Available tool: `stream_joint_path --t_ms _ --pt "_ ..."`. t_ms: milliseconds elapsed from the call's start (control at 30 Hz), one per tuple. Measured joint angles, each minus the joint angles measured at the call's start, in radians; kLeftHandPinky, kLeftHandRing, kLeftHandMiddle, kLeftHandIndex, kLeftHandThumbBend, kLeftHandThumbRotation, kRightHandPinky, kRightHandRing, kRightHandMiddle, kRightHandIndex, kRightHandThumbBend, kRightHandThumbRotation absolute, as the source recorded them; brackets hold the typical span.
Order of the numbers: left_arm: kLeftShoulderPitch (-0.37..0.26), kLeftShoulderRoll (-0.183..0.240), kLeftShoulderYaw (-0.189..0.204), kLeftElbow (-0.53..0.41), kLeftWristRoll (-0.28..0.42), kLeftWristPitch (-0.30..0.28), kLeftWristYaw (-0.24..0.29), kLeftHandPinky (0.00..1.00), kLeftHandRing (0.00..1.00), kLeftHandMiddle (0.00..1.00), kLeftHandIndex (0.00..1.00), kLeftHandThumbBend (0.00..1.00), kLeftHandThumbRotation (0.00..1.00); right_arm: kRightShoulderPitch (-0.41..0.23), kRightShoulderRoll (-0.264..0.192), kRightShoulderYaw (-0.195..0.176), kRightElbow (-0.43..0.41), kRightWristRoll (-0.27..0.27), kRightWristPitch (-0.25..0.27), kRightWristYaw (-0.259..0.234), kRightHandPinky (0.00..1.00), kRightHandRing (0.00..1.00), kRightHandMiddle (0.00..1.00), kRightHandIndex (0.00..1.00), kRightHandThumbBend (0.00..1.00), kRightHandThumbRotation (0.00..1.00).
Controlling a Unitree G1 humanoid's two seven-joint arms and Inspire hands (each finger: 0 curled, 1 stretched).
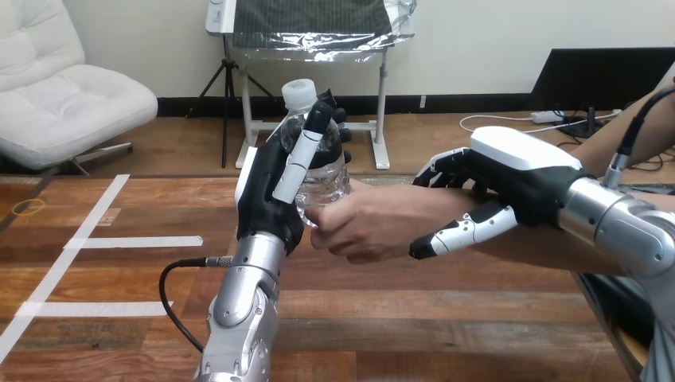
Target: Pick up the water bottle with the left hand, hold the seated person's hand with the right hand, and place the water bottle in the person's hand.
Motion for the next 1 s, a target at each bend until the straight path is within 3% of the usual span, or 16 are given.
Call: stream_joint_path --t_ms 333,800,1000 --pt "0.013 0.019 -0.011 -0.044 0.079 0.019 0.041 0.97 0.94 0.92 0.9 0.72 0.83 0.02 0.0 -0.011 -0.007 0.019 -0.006 0.004 0.55 0.69 0.7 0.73 1.0 0.67" --pt "0.057 0.024 -0.025 -0.125 0.123 0.041 0.084 1.0 1.0 0.99 0.98 0.77 0.9 0.055 0.001 -0.026 -0.041 0.041 0.021 0.006 0.6 0.8 0.82 0.84 1.0 0.73" --pt "0.083 0.026 -0.032 -0.161 0.146 0.045 0.103 1.0 1.0 1.0 1.0 0.86 0.97 0.077 0.008 -0.046 -0.049 0.073 0.021 -0.019 0.62 0.85 0.87 0.89 1.0 0.82"
